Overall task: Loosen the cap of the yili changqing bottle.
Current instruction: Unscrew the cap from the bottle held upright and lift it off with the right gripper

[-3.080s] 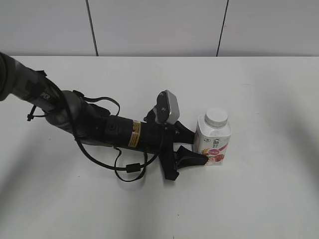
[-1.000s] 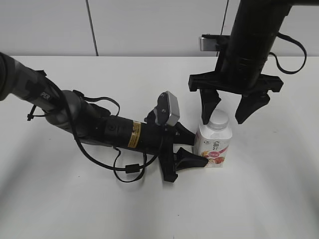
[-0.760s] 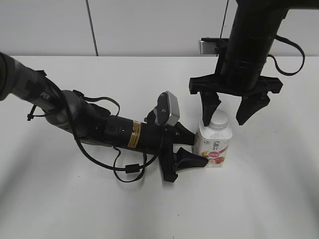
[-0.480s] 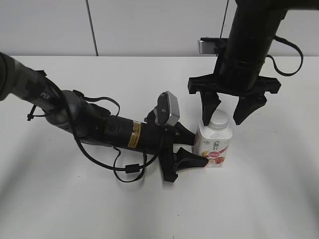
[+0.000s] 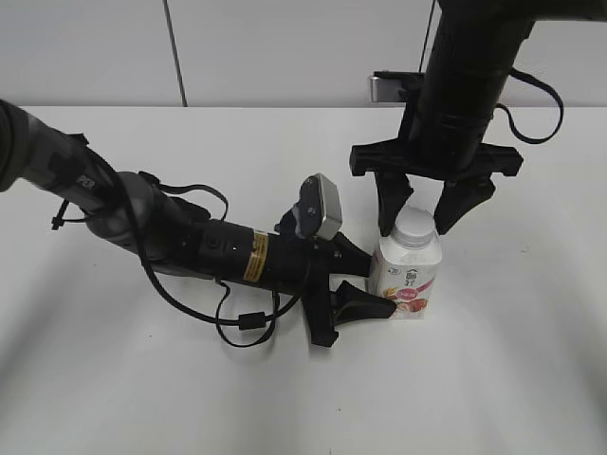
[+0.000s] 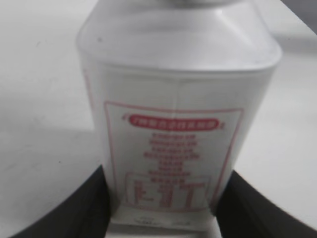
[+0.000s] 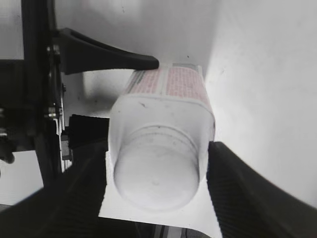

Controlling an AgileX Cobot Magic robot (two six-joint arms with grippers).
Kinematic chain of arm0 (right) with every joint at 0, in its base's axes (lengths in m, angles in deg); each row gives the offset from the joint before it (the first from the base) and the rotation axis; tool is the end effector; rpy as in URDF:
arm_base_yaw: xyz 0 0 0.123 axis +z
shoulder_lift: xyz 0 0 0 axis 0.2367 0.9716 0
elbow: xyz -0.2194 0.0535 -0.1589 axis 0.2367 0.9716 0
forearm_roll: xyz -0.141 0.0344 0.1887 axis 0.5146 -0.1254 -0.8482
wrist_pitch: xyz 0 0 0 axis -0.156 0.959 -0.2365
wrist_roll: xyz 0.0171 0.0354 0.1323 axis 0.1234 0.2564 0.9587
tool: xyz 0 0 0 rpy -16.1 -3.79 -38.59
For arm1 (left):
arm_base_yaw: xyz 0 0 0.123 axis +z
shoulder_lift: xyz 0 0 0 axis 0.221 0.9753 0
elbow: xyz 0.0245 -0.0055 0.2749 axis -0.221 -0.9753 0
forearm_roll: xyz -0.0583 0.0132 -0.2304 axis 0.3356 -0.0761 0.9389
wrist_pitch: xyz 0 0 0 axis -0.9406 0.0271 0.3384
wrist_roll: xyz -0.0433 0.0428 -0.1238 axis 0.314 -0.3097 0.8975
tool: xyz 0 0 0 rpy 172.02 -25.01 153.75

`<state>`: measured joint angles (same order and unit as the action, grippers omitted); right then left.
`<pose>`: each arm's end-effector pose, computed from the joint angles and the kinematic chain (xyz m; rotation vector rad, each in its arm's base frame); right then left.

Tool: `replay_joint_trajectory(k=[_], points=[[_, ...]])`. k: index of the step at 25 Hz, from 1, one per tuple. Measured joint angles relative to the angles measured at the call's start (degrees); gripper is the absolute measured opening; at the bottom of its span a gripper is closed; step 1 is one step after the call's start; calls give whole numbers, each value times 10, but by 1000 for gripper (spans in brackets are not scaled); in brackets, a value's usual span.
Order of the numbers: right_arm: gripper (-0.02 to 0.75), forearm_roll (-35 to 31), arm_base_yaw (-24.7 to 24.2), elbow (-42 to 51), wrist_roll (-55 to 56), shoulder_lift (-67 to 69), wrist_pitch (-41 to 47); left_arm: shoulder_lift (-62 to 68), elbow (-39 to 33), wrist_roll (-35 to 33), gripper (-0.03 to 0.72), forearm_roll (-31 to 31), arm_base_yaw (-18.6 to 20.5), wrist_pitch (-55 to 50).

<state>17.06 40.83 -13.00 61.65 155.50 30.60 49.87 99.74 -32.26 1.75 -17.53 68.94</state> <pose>0.3204 0.1881 0.1635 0.2524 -3.0734 -0.2257 0.3101 -0.3094 0.0303 1.5173 1.5282 -1.0227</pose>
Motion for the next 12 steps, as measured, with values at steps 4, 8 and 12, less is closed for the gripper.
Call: replay_joint_trajectory(k=[4,8,12], points=[[499,-3,0,-3,-1,0,1,0,0,0,388,0,0,0],[497,-5,0,-3,-1,0,2,0,0,0,388,0,0,0],[473,-5,0,-3,-1,0,2,0,0,0,387,0,0,0]])
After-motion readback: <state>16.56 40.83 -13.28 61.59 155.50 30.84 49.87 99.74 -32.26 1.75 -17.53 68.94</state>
